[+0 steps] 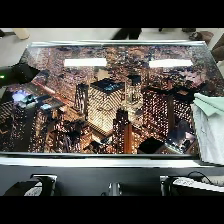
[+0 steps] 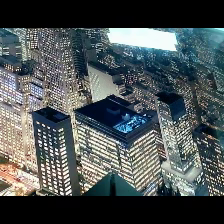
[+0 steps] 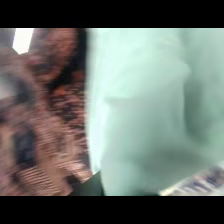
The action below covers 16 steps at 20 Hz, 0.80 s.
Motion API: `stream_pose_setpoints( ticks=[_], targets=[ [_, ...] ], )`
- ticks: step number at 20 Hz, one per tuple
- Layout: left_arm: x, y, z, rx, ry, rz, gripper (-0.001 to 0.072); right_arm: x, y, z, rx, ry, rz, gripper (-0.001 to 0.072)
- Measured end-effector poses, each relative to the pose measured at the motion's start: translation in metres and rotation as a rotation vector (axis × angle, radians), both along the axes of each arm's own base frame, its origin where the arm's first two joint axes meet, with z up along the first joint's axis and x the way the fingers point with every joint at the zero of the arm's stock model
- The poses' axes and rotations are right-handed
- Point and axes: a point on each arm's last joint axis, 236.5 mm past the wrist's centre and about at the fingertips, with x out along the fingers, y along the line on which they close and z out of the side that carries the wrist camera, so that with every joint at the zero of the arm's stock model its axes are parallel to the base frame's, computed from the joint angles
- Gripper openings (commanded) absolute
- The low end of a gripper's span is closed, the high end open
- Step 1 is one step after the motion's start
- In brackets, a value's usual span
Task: Fold the shirts.
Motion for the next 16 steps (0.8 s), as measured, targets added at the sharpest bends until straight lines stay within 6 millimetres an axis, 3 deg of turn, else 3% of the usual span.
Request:
stream_pose_setpoints(
  ticks=[3,6,7,9,10,13,14,16],
  targets=[
    [0.000,0.000,0.000,0.001,0.000,-0.001,0.0026,-0.050,-0.021,-0.020,-0.076,0.192,-0.084,0.0028],
    [0.000,0.000,0.000,0.002,-0.001,-0.002,0.0026,-0.094,-0.022,-0.054,-0.066,0.381,-0.133,0.0050],
    [0.000,0.000,0.000,0.002,-0.001,-0.002,0.0026,-0.108,-0.017,-0.070,-0.038,0.444,-0.136,0.0192],
    [0.000,0.000,0.000,0.002,-0.001,-0.001,0.0026,-0.129,-0.002,-0.100,0.023,0.540,-0.110,0.0661],
    [0.000,0.000,0.000,0.002,-0.001,-0.001,0.0026,-0.137,0.005,-0.111,0.046,0.571,-0.088,0.0705],
    [0.000,0.000,0.000,0.003,-0.002,-0.003,0.0025,-0.140,0.000,-0.126,0.007,0.571,-0.056,0.0706],
    [0.000,0.000,0.001,0.010,-0.008,-0.008,0.0025,-0.134,-0.008,-0.122,-0.027,0.540,-0.055,0.0705],
    [0.004,-0.003,0.007,0.038,-0.031,-0.023,0.0024,-0.099,-0.030,-0.097,-0.149,0.396,-0.045,0.0705]
  ],
)
